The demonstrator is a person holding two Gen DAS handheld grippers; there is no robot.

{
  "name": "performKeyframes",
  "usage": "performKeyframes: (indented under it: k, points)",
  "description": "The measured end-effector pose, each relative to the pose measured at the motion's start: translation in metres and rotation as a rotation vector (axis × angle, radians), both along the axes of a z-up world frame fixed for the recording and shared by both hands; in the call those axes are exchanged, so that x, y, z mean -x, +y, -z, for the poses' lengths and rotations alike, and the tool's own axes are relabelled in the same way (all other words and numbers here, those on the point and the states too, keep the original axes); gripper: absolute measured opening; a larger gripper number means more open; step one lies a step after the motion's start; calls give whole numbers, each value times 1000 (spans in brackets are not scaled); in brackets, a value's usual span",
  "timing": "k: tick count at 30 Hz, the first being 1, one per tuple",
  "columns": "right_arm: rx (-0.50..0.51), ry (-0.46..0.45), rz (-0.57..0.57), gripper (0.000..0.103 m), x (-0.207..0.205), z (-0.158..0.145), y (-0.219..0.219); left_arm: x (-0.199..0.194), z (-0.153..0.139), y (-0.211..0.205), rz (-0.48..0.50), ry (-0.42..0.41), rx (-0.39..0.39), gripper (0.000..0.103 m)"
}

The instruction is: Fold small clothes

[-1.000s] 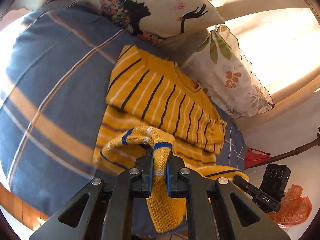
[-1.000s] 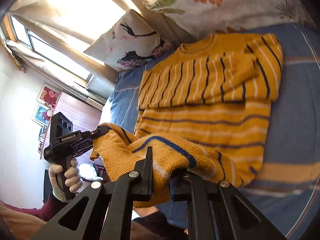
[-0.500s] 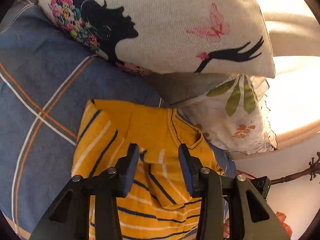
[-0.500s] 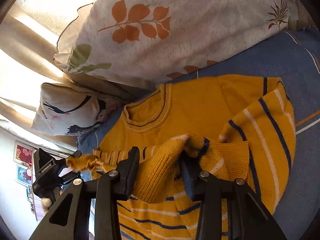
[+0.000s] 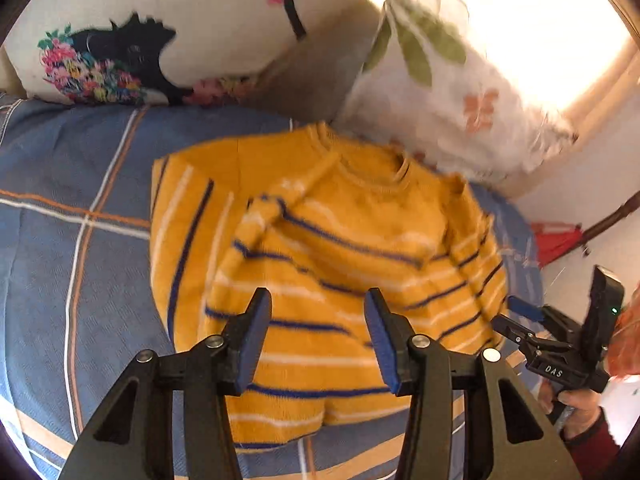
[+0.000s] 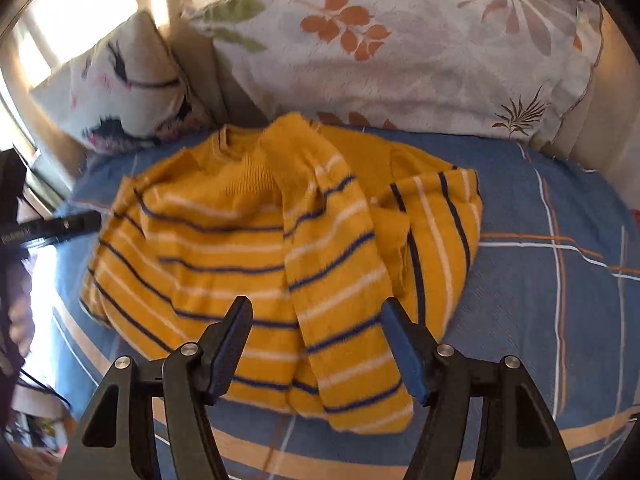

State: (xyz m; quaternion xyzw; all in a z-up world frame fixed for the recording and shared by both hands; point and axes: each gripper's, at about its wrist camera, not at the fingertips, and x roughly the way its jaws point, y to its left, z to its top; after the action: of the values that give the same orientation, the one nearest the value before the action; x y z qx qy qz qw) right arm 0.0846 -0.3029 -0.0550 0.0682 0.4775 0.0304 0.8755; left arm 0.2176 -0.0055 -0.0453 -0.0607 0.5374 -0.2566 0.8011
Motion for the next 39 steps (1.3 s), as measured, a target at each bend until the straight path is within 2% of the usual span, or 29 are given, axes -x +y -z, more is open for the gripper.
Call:
performKeyframes:
  k: [1,2,3,4,5,6,8,10,12,14,17,19,22,23,25,27,29,31,34,36,37,38,39]
  points:
    - [61,24,3,63,5,10,6,1,10,-3,-5,8,-45,46]
    - [139,56,5,34,8,22,12,0,19,-3,-17,19,-85,46]
    - [169,80,1,15,10,31,9,-1,26,0,-31,32,-97,46]
    - [138,95,12,9,10,36,1,-2,29,4,-44,43,-88,46]
    - [69,77,45,8,11,33,-12,-2,30,6,-54,46,-76,46]
    - [-3,49,112,8,13,25,-33,-4,30,9,-66,48,-68,46]
    - [-82,-6,261,8,18,12,-73,-6,31,13,-83,52,-58,46]
    - [-193,-5,382,8,21,15,-112,-9,33,14,-95,60,-50,46]
    - [-170,40,474,9,21,22,-135,-9,31,15,-103,64,-44,46]
    - [-145,17,516,13,28,9,-140,-4,25,18,-109,65,-22,46]
    - [-106,-97,453,23,40,-27,-113,5,15,25,-110,44,13,46]
    - [-120,-141,316,23,38,-42,-80,10,10,29,-106,24,26,46]
    - [-243,-83,79,23,14,-30,-27,13,14,33,-128,22,9,46]
    - [-239,-38,20,23,2,-20,-11,14,16,36,-142,39,11,46]
    - [-148,30,-47,23,-23,0,10,18,15,47,-166,61,44,46]
    - [-40,52,-36,23,-55,14,10,24,13,59,-187,53,57,46]
    - [7,35,28,21,-86,14,-7,28,13,70,-204,48,60,46]
    - [32,19,134,21,-109,7,-28,30,15,78,-216,55,61,46]
    - [2,-25,236,23,-122,-19,-39,33,21,83,-212,66,68,46]
    - [-82,-83,182,28,-120,-43,-21,35,27,82,-199,68,66,47]
    - [-126,-94,130,37,-121,-50,-3,34,32,82,-198,78,68,47]
    - [-181,-83,55,45,-121,-53,19,32,36,82,-197,93,80,46]
    - [-220,-62,-5,46,-125,-51,37,32,40,82,-193,108,96,43]
